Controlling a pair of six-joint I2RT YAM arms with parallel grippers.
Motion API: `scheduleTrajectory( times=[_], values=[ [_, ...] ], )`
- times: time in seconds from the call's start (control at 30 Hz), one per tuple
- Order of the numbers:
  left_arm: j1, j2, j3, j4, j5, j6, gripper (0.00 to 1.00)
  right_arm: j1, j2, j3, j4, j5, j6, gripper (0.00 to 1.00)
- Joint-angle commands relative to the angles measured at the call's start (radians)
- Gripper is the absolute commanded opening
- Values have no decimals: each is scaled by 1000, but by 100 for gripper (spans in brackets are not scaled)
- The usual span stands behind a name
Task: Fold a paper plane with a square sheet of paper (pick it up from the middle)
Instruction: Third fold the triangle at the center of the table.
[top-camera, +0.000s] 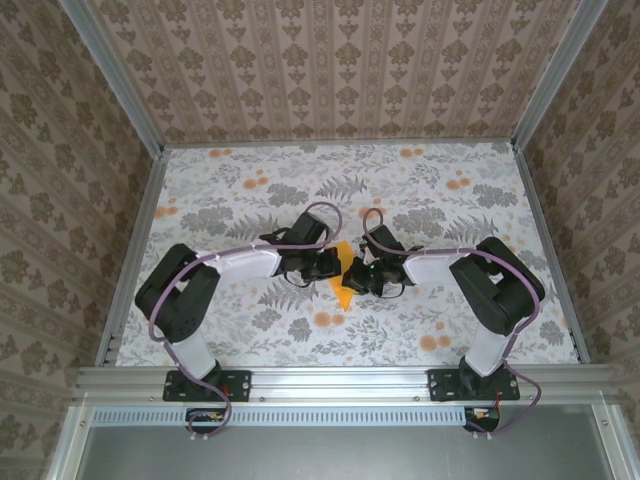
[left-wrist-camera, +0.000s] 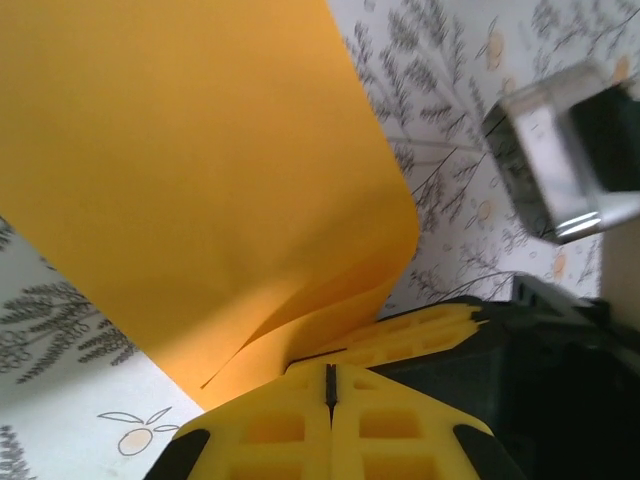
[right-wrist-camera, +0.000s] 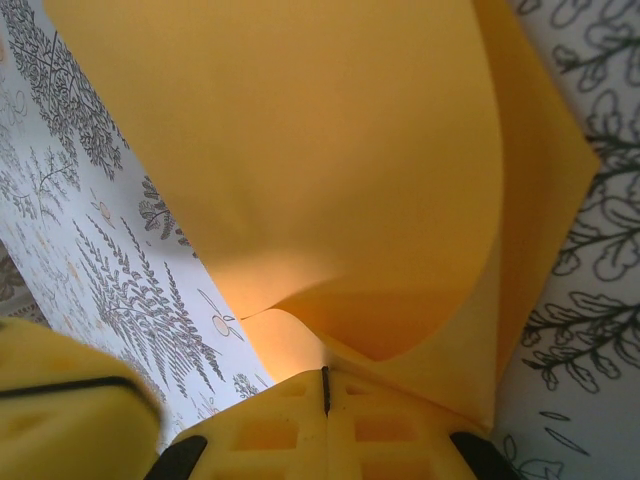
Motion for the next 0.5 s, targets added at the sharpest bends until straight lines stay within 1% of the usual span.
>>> scheduleTrajectory(
  times=[0.0,0.33,0.47],
  values=[
    [-14,29,-21,5,12,-30,0,2,37,-28,-64,51,-2,3],
    [-30,77,0,-44,-28,-21,0,2,31,-35,-49,46,4,3],
    [-36,95,6,-77,-52,-10,0,1,8,-48,-12,27,7,3]
  ],
)
